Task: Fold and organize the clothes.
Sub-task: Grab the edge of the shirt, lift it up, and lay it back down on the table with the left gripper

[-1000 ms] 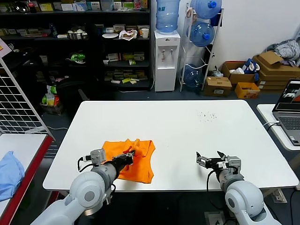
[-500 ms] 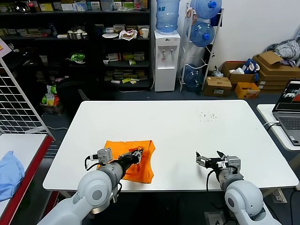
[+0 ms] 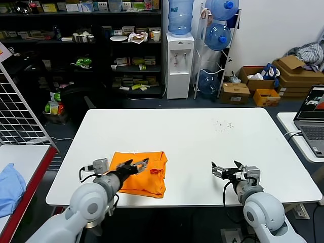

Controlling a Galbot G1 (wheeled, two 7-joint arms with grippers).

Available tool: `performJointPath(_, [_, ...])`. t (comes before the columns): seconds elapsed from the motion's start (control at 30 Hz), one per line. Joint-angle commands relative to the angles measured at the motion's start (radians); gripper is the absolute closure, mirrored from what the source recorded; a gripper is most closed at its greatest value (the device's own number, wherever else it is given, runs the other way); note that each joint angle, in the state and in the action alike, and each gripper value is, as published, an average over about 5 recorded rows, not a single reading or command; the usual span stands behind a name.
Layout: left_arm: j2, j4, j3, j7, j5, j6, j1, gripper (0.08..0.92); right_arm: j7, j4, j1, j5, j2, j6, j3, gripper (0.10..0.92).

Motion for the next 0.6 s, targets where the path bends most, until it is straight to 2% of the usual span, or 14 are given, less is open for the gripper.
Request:
performJointPath(0.03, [0.295,0.179,-0.243,0.409,0.052,-0.049,0.185,0.200,-0.005,-0.005,0.005,-0.002,0.007,0.005,-0.010,0.104])
performJointPath(0.1, [0.300,0.225,-0.241,0.473,0.056,-0.051,0.179,0.144,-0.006,-0.006,0.007,-0.002,0.009,0.006,-0.014,0.104])
performJointPath(0.2, [0.293,0.266,-0.219,0.525,0.063,-0.047,0.154,0.092,-0.007,-0.004,0.008,-0.001,0.007,0.005,-0.014,0.104])
performJointPath(0.6, [0.227,0.320,-0.153,0.546,0.112,-0.040,0.095,0.079,-0.007,0.008,-0.016,0.001,0.000,0.006,0.006,0.104])
